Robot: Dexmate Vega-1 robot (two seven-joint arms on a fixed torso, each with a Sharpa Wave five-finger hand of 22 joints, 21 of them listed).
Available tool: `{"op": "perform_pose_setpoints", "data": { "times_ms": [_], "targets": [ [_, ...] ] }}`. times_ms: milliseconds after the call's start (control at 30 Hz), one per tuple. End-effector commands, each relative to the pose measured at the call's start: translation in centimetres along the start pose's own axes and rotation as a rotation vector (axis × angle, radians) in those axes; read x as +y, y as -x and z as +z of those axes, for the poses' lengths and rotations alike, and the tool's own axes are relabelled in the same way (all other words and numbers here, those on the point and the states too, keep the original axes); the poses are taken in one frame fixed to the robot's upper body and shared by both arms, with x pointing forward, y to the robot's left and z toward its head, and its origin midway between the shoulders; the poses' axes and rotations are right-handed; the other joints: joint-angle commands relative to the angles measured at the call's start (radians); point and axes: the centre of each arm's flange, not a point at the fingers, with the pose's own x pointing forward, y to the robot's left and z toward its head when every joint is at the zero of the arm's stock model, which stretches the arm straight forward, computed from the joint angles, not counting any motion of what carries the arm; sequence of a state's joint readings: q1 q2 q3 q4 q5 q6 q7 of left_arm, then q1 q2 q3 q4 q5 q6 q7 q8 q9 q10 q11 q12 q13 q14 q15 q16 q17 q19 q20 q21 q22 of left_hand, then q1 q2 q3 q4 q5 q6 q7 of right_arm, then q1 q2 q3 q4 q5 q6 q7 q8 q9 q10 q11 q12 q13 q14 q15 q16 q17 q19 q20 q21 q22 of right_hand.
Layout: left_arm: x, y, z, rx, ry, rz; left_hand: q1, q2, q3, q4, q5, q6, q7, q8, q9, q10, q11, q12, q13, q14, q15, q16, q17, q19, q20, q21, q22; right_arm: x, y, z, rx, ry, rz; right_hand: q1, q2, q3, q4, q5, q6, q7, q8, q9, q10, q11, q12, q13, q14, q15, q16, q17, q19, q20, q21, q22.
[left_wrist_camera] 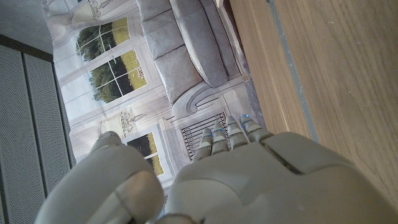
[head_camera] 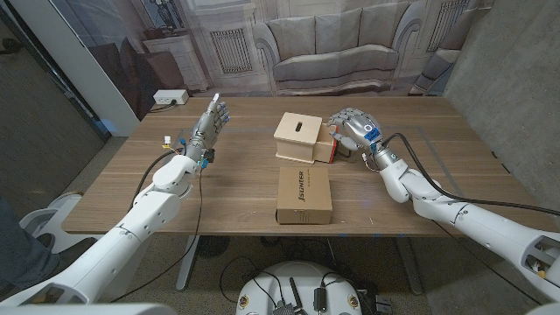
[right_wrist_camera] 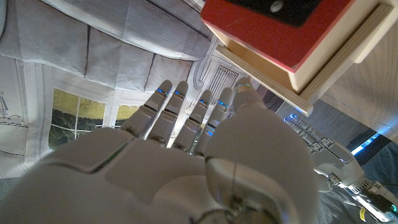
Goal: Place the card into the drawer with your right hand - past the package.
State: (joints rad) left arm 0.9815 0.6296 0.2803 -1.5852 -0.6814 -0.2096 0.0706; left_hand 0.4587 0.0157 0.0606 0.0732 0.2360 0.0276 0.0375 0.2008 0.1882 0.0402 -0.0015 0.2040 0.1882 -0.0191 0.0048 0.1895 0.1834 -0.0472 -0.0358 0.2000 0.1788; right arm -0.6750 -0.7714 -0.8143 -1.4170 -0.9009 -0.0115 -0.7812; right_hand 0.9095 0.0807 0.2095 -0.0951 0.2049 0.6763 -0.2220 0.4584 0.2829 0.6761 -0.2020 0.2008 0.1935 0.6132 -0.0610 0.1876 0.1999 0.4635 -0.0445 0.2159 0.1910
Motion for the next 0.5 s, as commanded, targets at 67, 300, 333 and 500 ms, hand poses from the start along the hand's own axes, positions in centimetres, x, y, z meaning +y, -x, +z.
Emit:
{"op": "perform_pose_setpoints", "data": {
  "times_ms": [67,300,333,500],
  "targets": [
    [-0.01,0.13,-0.09,0.002,0.003,-0.005,0.004,0.004,-0.008,0.004,-0.002,0.01,-0.001,-0.001,0.002,0.009,0.001,0.002,0.005,0.003,-0.003,0.002,0.004,-0.01,0.004,0.0,0.002,-0.57,0.01,0.08,0.011,-0.005,-0.007,-0.024,0.001,-0.01,0.013,0.007,-0.004,0.0,-0.011,-0.007,-0.019,-0.002,0.001,0.002,-0.021,-0.144,-0.003,0.003,0.003,-0.103,-0.004,0.0],
    [0.05,0.11,-0.2,0.005,0.004,-0.008,0.004,0.004,-0.009,0.004,-0.002,0.01,-0.001,0.0,0.002,0.008,-0.002,0.002,0.005,0.002,-0.003,0.001,0.004,-0.011,0.005,-0.001,0.002,-0.91,0.17,0.58,0.015,-0.01,-0.01,-0.036,0.004,-0.013,0.019,0.008,-0.012,0.0,-0.021,-0.014,-0.032,-0.002,0.0,0.002,-0.032,-0.144,-0.002,0.004,-0.001,-0.099,-0.006,0.0],
    [0.06,0.09,-0.2,0.005,0.004,-0.008,0.004,0.004,-0.009,0.004,-0.002,0.011,-0.001,0.0,0.002,0.008,-0.002,0.002,0.005,0.002,-0.003,0.001,0.004,-0.01,0.005,0.0,0.002,-0.97,0.18,0.65,0.015,-0.01,-0.01,-0.037,0.004,-0.013,0.02,0.008,-0.012,0.0,-0.022,-0.014,-0.033,-0.002,0.0,0.002,-0.033,-0.144,-0.003,0.004,-0.002,-0.099,-0.006,0.0],
    [0.07,0.04,-0.31,0.002,0.008,-0.012,0.005,0.005,-0.01,0.004,-0.003,0.011,-0.001,0.0,0.002,0.007,-0.002,0.001,0.005,0.002,-0.002,0.001,0.004,-0.011,0.005,-0.001,0.002,-1.41,0.11,0.89,0.027,0.003,0.001,-0.042,0.007,-0.014,0.023,0.008,-0.014,0.0,-0.025,-0.016,-0.036,-0.001,0.0,0.002,-0.034,-0.143,-0.002,0.005,-0.002,-0.098,-0.006,0.0]
  ]
}}
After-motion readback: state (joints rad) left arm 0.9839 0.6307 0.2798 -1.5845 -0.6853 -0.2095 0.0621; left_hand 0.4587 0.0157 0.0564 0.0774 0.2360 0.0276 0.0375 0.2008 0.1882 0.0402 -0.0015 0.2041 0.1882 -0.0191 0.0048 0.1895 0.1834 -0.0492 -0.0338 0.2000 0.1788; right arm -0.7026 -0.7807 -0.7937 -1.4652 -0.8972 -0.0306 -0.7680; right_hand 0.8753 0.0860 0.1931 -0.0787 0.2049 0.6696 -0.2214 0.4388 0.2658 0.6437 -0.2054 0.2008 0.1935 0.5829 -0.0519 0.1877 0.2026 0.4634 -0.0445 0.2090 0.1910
